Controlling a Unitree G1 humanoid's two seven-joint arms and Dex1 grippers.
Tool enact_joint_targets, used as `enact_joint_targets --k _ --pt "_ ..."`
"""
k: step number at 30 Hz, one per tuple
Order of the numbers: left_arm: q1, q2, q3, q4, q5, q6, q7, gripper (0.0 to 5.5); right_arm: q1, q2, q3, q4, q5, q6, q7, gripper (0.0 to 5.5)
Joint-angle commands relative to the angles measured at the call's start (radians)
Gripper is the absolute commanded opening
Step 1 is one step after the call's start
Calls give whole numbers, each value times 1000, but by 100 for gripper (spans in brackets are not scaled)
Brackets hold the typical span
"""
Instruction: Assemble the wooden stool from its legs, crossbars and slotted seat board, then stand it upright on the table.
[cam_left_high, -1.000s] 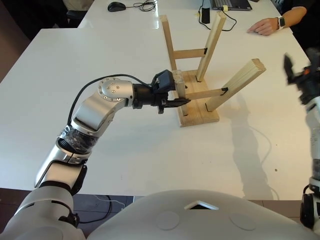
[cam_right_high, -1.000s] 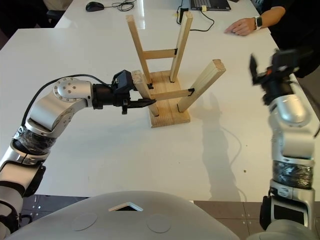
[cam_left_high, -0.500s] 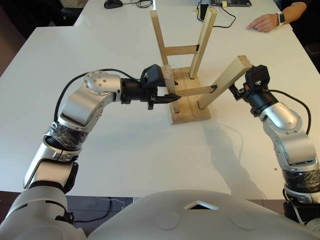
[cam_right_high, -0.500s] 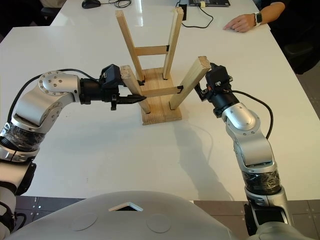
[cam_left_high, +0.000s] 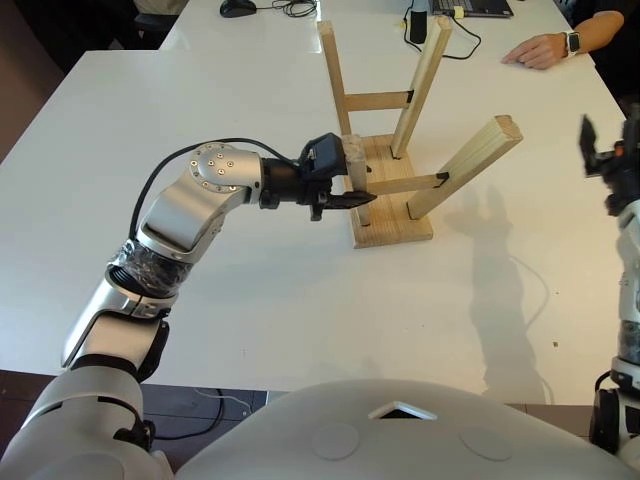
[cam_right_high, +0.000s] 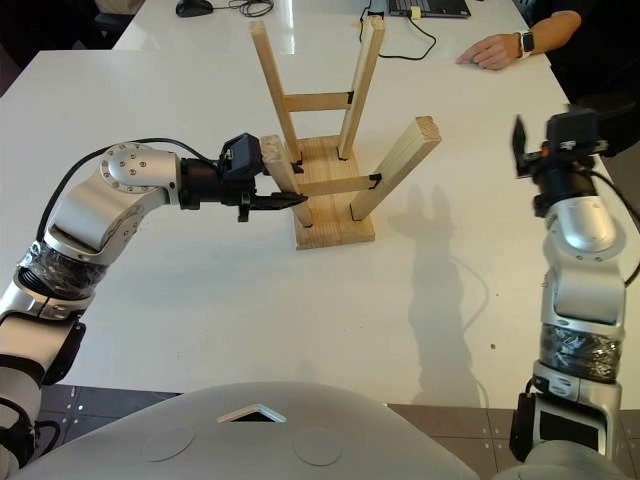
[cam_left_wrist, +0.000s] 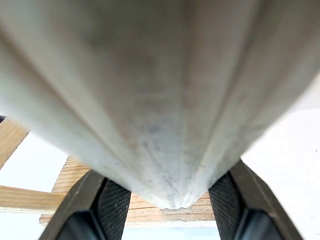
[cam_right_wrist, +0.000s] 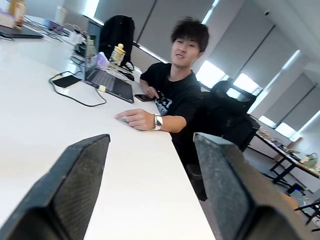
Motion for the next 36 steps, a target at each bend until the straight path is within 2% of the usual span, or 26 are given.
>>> enact_joint_targets --k 1,4,6,9,12,16,24,27,29,32,35,36 --pt "105 30 -144 55 119 112 -24 204 -40 112 244 -160 -64 22 29 312" --pt "97 25 -147 55 116 117 -25 204 -87 300 555 -476 131 175 125 312" --pt "95 17 -153 50 113 123 -20 204 -132 377 645 -622 275 269 149 312" --pt "58 -40 -176 24 101 138 6 204 -160 426 621 -683 371 355 134 312" --pt "27 -83 -172 -12 61 180 28 204 -137 372 577 -619 279 349 152 312" --pt "61 -49 -165 8 85 167 29 204 -74 294 513 -522 193 300 175 312" --pt "105 -1 -136 14 82 170 30 204 10 79 162 -154 9 106 68 312" --pt "105 -2 -136 10 80 177 35 204 -8 42 105 -47 -67 45 -1 312" --pt "105 -2 -136 8 79 180 35 204 -18 49 131 -32 -117 25 -26 312" --pt "101 -4 -136 10 78 183 33 204 -20 142 278 -141 -122 44 12 312" --pt "94 -6 -139 14 79 183 29 204 -21 308 471 -418 124 180 129 312" --pt "93 -7 -140 13 78 184 28 204 -35 351 494 -510 243 247 148 312"
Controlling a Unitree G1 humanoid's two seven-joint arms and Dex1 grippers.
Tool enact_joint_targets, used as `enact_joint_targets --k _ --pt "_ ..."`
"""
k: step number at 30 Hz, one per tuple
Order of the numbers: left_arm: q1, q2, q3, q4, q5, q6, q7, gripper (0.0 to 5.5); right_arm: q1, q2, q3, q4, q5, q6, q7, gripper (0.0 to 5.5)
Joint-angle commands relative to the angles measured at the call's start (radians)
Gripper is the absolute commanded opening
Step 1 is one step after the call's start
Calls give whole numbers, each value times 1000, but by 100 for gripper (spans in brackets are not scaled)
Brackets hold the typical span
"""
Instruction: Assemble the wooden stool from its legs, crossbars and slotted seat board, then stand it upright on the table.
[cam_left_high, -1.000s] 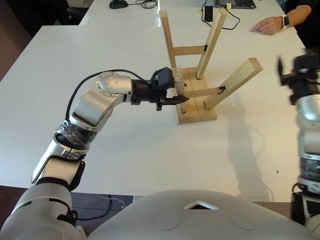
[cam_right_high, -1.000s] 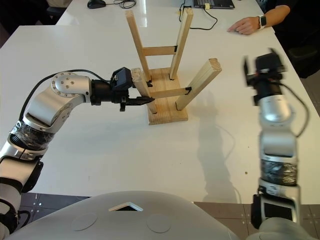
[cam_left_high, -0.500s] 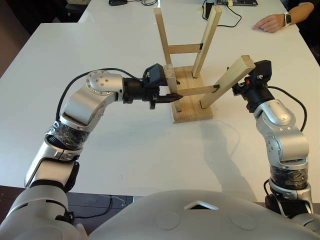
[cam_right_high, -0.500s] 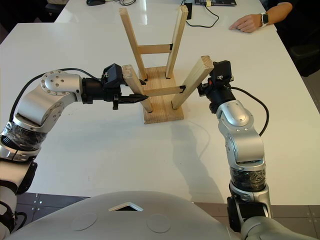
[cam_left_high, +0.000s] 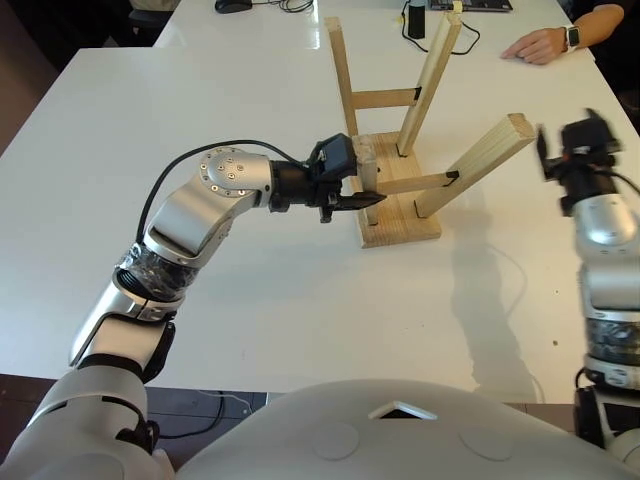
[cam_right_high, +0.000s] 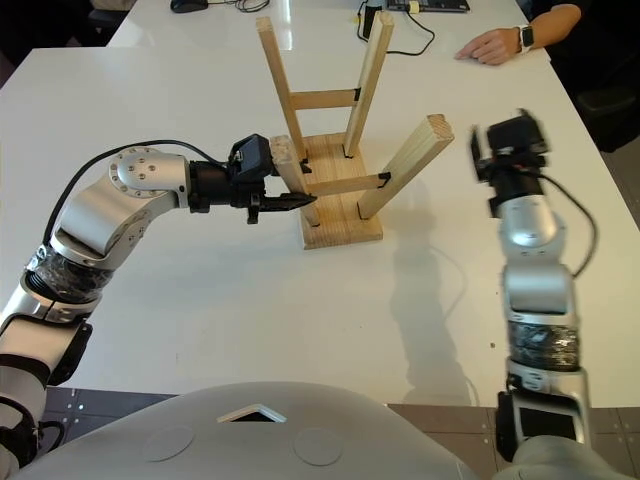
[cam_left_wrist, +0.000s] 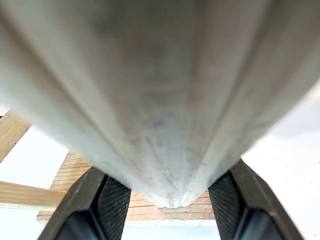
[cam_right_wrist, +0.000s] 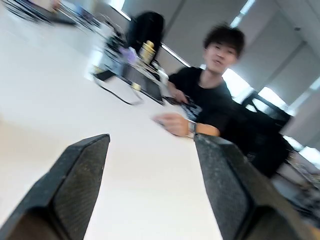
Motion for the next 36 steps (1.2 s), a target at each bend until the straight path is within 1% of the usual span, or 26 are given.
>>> enact_joint_targets --k 1,3,6,9,10,11,13,17,25,28,31,36 --pt "86 17 -138 62 88 128 -29 204 -50 155 191 -379 351 191 142 312" --pt "86 18 -137 53 81 132 -28 204 -92 143 127 -396 414 251 147 312" --pt "86 14 -135 45 79 130 -20 204 -92 65 56 -293 322 244 159 312" --pt "98 13 -115 22 47 138 -25 204 -57 10 33 -222 253 213 172 312" --pt "103 17 -109 12 40 140 -29 240 -40 -8 34 -206 233 195 180 312" --pt "107 21 -105 5 34 142 -33 242 -27 -21 35 -194 216 180 186 312" --pt "117 26 -95 -20 26 152 -47 280 5 -49 42 -166 174 147 198 312" --pt "126 1 -80 -31 71 143 -26 342 49 -81 51 -102 119 84 225 312" --pt "179 3 -63 -104 61 103 -97 342 88 -151 35 100 -5 -16 239 312" --pt "189 13 -68 -86 102 57 -102 342 111 -198 42 148 -57 -51 257 312" --pt "206 42 -48 -59 129 -5 -124 342 159 -258 40 137 -88 -73 305 312" --pt "246 121 19 16 158 -112 -180 342 293 -351 0 22 -31 -61 456 312"
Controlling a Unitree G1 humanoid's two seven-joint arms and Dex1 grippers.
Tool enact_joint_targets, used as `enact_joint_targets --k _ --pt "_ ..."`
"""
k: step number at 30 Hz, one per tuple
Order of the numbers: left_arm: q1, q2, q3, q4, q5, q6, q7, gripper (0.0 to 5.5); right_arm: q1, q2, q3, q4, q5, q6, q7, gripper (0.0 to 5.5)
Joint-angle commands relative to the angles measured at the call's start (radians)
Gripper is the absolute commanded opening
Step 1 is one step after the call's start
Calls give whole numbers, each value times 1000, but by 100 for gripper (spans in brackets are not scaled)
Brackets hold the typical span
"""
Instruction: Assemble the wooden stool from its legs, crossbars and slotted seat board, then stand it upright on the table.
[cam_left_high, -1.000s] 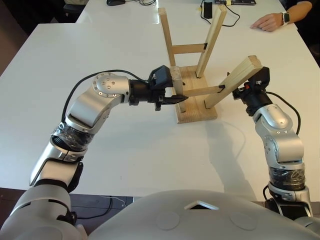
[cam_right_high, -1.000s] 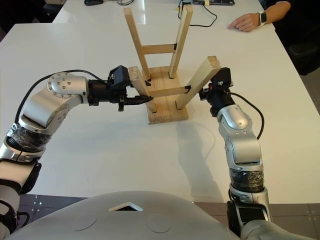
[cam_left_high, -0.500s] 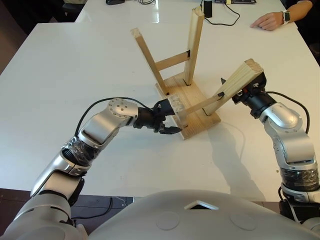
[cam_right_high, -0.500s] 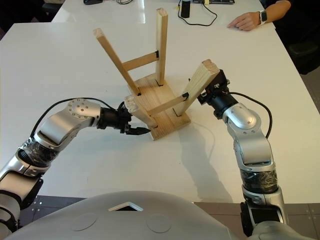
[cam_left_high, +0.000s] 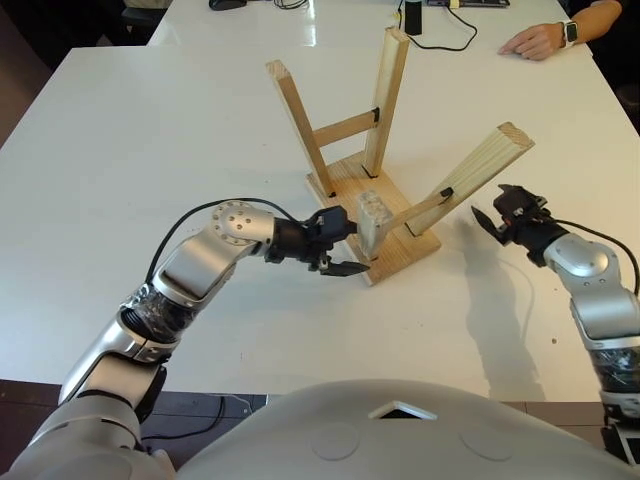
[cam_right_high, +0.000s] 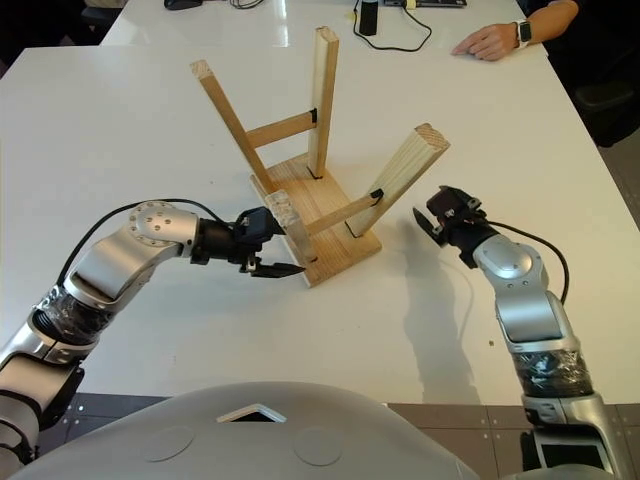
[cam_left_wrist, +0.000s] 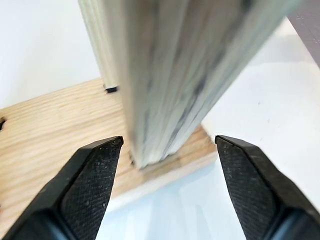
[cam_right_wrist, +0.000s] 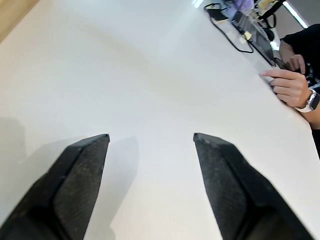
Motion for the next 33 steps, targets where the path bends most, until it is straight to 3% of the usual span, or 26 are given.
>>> enact_joint_targets --k 1,7,13,17,27,33 --pt "22 67 64 79 32 -74 -46 342 122 -81 -44 -121 51 2 126 312" --pt "-28 -48 144 169 4 -108 26 342 314 -159 -37 -345 159 10 323 312" --pt "39 -190 59 26 -13 -42 86 342 157 -60 172 -276 79 41 298 312" --pt "39 -226 0 59 79 -86 135 342 71 -14 174 -209 60 57 251 312" --pt "47 -270 16 128 215 -205 238 342 4 45 120 -109 35 81 133 312" --pt "145 -146 142 -121 48 -79 131 342 36 59 115 -113 29 75 107 312"
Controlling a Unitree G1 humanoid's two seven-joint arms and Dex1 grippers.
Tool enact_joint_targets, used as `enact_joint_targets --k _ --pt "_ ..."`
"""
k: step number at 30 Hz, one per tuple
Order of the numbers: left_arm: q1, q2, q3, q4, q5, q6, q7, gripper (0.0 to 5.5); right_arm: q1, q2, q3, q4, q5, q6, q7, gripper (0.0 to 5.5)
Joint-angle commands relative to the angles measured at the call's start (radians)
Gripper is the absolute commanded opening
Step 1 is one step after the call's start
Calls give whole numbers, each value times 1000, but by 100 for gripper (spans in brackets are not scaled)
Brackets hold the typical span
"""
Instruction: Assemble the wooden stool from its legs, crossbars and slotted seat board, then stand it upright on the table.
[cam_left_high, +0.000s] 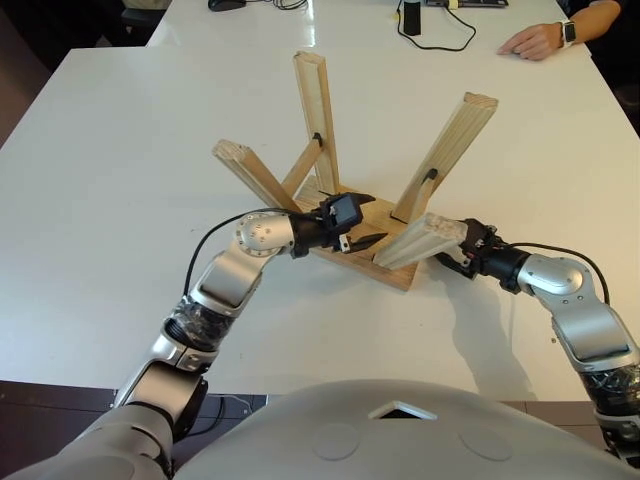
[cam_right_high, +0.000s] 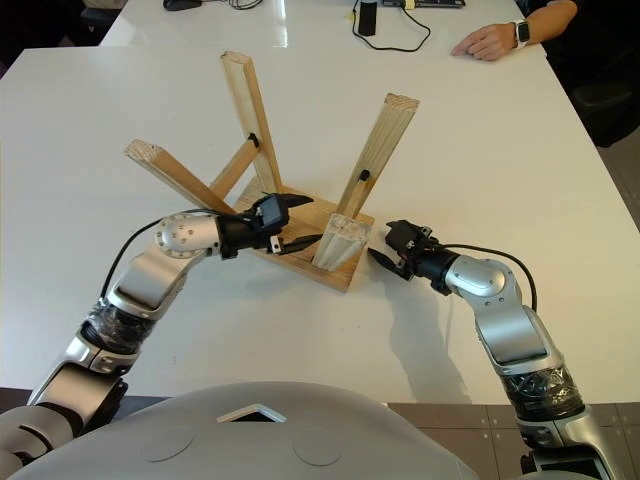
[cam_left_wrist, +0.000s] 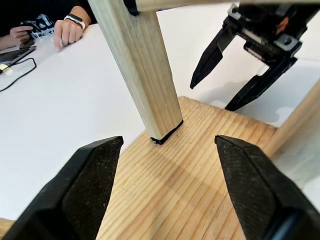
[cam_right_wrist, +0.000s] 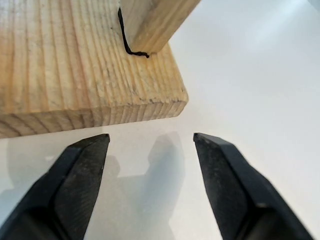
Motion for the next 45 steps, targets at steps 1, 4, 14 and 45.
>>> enact_joint_targets --k 1,4,14,45 --pt "76 117 102 -170 -154 106 -108 342 26 10 -9 0 -8 6 -19 312" --pt "111 192 183 -202 -300 184 -204 342 47 25 -3 -17 -11 11 -39 312" --pt "184 411 338 247 -178 -137 -395 342 209 19 -65 -103 -7 4 -73 312" --pt "388 219 282 82 -206 -256 -154 342 302 35 -114 -431 223 163 -2 312"
